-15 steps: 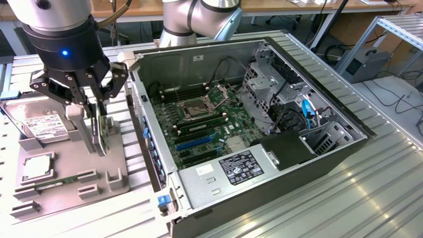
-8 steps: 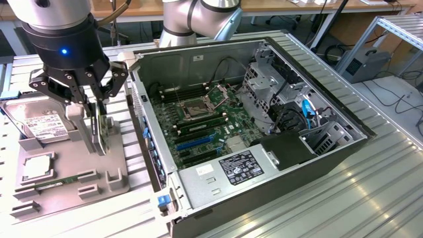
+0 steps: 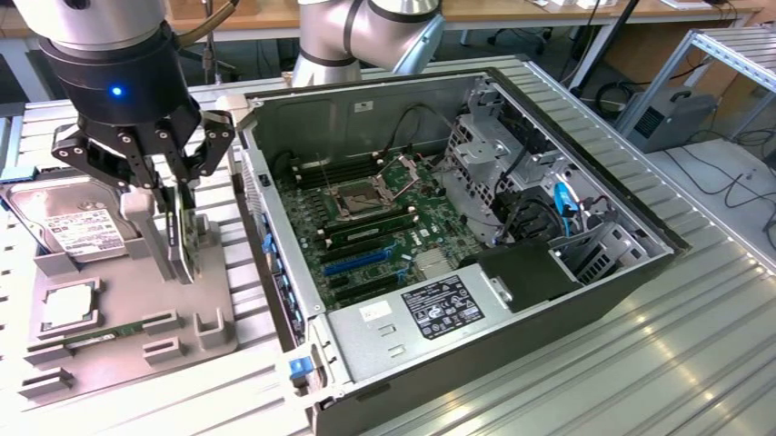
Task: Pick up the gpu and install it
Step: 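Pick up the gpu and move the gpu toward the slot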
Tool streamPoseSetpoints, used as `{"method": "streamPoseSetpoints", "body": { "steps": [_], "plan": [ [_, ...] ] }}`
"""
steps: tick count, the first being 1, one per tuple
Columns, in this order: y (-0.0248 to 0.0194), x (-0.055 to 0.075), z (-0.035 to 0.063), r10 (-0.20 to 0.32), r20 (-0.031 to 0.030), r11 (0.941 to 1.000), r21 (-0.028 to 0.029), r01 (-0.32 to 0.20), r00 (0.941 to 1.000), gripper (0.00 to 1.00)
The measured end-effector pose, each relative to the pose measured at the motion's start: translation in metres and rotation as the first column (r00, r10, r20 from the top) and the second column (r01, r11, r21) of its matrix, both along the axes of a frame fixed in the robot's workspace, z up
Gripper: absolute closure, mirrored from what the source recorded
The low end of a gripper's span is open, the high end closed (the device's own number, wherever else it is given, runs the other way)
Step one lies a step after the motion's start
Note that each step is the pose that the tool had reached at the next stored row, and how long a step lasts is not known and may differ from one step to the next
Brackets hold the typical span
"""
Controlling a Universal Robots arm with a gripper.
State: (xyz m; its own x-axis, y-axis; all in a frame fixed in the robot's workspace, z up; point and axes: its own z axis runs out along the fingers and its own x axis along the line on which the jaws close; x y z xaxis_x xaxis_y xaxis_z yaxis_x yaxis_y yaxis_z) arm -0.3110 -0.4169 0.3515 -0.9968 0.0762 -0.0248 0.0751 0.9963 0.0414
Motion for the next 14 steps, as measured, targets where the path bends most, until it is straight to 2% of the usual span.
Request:
{"method": "streamPoseSetpoints", "body": {
  "steps": [14],
  "plan": [
    [0.0, 0.0, 0.0036, 0.0, 0.0, 1.0, 0.0, 0.0, 1.0, 0.73]
  ]
}}
